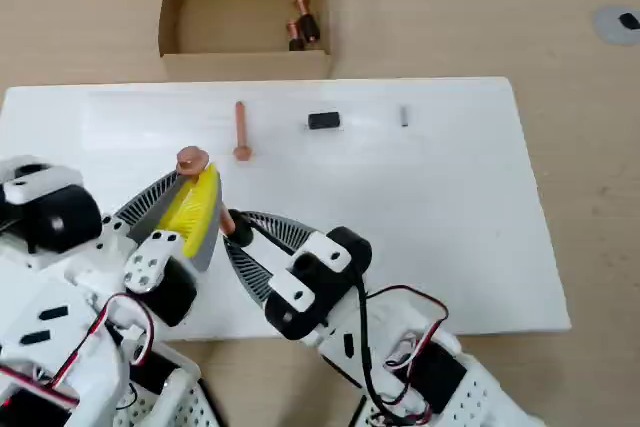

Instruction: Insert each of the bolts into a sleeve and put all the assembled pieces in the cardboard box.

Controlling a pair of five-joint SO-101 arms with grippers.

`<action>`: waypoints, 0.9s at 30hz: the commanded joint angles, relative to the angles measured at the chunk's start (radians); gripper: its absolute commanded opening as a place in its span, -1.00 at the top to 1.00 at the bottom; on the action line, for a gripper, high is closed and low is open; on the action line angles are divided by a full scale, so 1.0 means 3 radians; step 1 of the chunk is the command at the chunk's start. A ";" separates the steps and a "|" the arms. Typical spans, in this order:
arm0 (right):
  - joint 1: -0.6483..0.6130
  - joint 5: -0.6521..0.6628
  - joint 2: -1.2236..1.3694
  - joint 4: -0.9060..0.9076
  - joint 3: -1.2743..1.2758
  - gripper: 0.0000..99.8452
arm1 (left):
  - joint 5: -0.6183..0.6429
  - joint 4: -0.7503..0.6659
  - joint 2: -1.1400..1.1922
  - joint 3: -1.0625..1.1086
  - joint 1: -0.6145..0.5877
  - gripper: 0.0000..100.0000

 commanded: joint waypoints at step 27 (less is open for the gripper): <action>-0.0023 -0.0026 -0.0330 -0.0092 -0.0212 0.98 | -0.0010 -0.0097 -0.0013 0.0205 0.0000 0.99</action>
